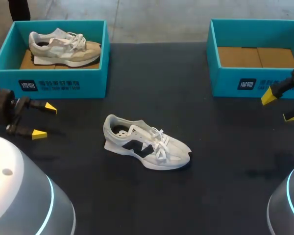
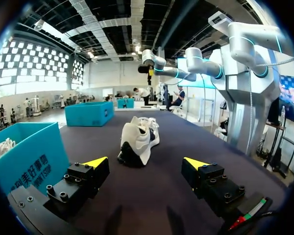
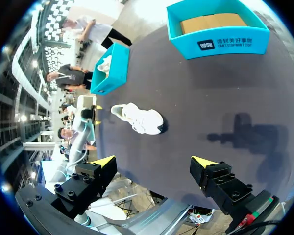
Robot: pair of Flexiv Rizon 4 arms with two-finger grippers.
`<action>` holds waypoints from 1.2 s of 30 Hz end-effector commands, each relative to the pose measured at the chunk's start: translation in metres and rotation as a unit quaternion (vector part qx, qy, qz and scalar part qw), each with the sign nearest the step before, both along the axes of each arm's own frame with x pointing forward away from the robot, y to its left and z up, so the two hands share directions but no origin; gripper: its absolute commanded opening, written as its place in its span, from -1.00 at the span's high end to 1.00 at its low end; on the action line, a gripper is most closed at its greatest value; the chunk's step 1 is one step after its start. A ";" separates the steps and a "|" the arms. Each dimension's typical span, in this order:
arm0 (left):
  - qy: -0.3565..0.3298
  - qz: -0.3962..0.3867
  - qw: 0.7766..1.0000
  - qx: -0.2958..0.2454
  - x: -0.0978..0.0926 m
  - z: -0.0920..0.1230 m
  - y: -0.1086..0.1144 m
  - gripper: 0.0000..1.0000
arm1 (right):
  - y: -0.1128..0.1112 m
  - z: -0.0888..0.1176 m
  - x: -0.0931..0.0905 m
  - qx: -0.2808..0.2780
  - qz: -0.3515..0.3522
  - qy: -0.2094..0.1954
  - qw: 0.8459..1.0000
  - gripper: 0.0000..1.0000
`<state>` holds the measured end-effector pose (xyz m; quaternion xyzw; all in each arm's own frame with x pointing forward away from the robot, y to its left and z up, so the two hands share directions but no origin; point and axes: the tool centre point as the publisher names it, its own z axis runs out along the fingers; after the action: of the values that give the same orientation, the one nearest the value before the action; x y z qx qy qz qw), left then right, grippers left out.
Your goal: Take the shoe out of the shoebox, open the shoe tongue, remove and reinsert the insole, then place the shoe into the shoebox
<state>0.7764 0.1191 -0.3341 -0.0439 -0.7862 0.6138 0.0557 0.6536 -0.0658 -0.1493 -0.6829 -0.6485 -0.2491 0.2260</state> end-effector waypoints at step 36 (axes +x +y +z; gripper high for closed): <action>0.003 -0.048 0.999 -0.002 0.019 -0.011 -0.019 -1.00 | 0.001 -0.001 0.000 -0.001 -0.001 0.001 1.000 -1.00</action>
<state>0.7856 0.1074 -0.3440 -0.0719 -0.7824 0.6142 0.0737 0.6536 -0.0658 -0.1493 -0.6829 -0.6485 -0.2490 0.2260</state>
